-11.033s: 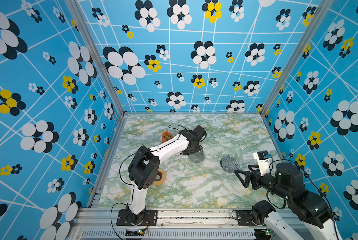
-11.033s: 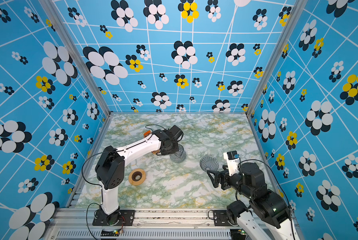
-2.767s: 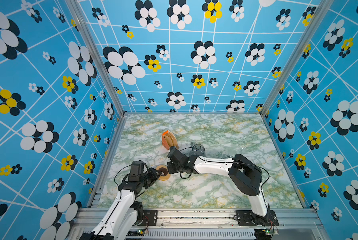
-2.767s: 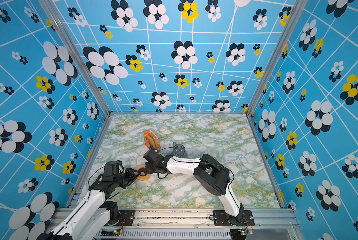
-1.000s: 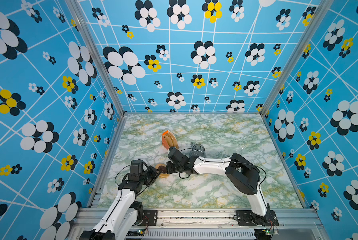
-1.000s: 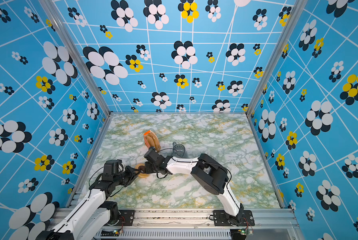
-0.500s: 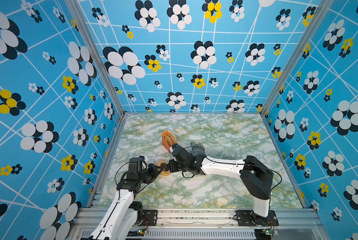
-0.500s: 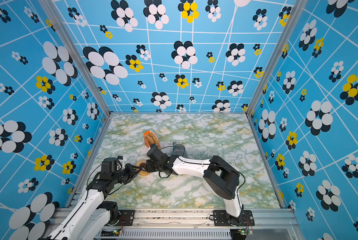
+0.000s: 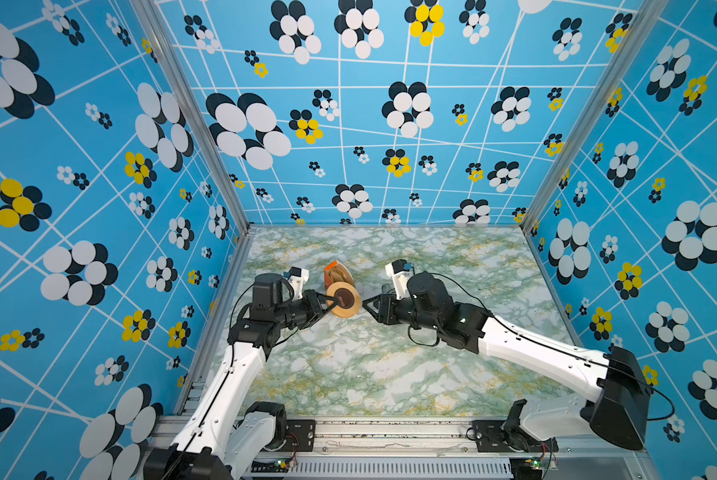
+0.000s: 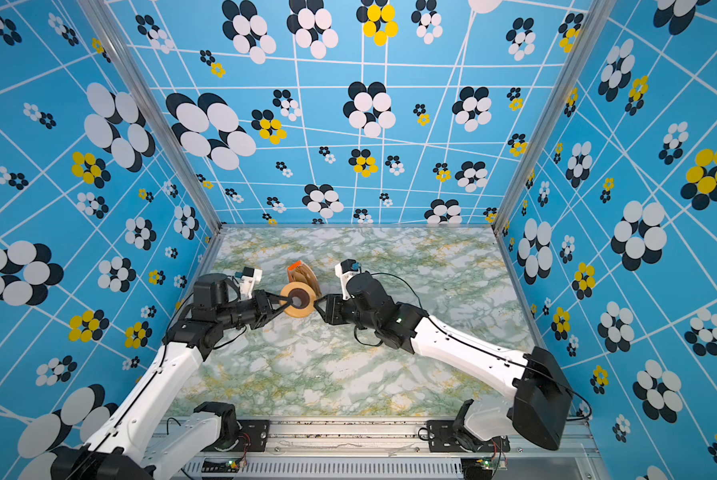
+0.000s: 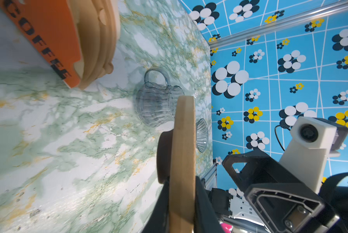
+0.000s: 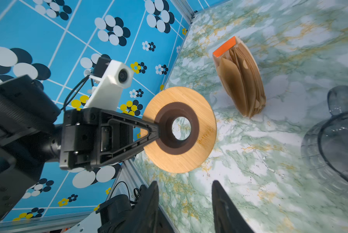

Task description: Place the coffee filter in the dripper

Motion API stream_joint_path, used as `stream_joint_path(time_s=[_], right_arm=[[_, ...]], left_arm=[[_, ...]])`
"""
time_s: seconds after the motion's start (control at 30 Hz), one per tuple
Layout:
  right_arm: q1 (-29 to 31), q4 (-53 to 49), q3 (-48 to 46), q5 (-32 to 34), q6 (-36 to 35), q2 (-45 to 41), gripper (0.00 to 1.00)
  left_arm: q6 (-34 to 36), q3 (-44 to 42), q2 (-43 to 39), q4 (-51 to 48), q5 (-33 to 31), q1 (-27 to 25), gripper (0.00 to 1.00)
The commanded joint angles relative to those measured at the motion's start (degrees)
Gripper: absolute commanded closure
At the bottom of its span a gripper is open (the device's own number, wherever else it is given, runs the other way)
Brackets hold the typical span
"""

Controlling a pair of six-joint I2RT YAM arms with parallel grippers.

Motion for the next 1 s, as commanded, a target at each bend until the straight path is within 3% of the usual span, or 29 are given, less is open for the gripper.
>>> stream_joint_path(time_s=[0.0,0.1,0.2,0.33,0.57,0.7,0.87,0.97], right_arm=[[-3.2,-0.4,-3.3,-4.2,2.2,-6.0,0.5],[-5.3,-2.3,-4.6,-5.8,1.5,-10.3,0.41],[-6.5,-4.8,-6.0,-5.2,0.3,-13.1,0.38],[-10.8,3.1,-12.2,-10.0,5.7,-17.1,0.37],[-18.6,9.9,-18.1,-17.9,11.1,-22.3,0.3],[-23.9,17.6,-22.1,-22.7,16.8,-24.2,0.3],[-26.6,19.0,-22.9,-25.6,16.9,-25.7,0.29],[-28.5,25.5,-24.0,-28.7,19.7,-24.8,0.29]], left_arm=[[2.5,5.7,5.6,5.4,5.9,-1.4,0.87],[3.3,9.8,10.4,6.4,5.6,-3.8,0.88],[0.7,10.7,14.3,13.4,7.1,-6.9,0.88],[-1.3,13.8,19.7,18.9,10.5,-9.2,0.88],[0.9,23.2,27.1,18.9,16.0,-11.5,0.89],[-5.6,22.2,29.2,30.0,16.1,-12.7,0.89],[-9.1,21.0,29.5,34.2,17.4,-13.9,0.89],[-12.0,19.0,28.6,37.5,17.9,-14.8,0.9]])
